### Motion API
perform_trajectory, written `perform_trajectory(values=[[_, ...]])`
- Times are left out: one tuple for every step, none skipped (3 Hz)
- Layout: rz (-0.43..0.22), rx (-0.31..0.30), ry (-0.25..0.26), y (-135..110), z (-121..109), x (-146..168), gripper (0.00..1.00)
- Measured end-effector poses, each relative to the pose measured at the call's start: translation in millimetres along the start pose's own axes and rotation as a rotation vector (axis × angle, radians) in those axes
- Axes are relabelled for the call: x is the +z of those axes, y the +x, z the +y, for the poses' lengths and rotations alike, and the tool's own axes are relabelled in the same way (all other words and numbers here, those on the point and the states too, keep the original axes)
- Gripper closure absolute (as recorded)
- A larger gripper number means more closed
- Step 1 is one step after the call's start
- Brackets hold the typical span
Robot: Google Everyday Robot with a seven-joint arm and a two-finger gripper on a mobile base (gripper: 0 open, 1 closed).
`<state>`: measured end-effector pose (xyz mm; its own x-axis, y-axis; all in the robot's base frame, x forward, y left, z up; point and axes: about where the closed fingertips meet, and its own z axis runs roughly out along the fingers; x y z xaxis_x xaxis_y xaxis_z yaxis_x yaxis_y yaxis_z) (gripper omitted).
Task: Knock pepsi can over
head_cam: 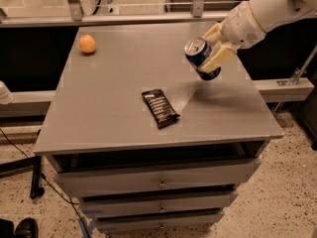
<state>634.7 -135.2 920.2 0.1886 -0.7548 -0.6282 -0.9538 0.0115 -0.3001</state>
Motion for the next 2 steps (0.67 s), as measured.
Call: perform_trajectory(values=[[0.196, -0.183, -0.066, 18, 37, -7, 1.0], [0.349, -0.345, -0.117, 34, 65, -12, 1.0]])
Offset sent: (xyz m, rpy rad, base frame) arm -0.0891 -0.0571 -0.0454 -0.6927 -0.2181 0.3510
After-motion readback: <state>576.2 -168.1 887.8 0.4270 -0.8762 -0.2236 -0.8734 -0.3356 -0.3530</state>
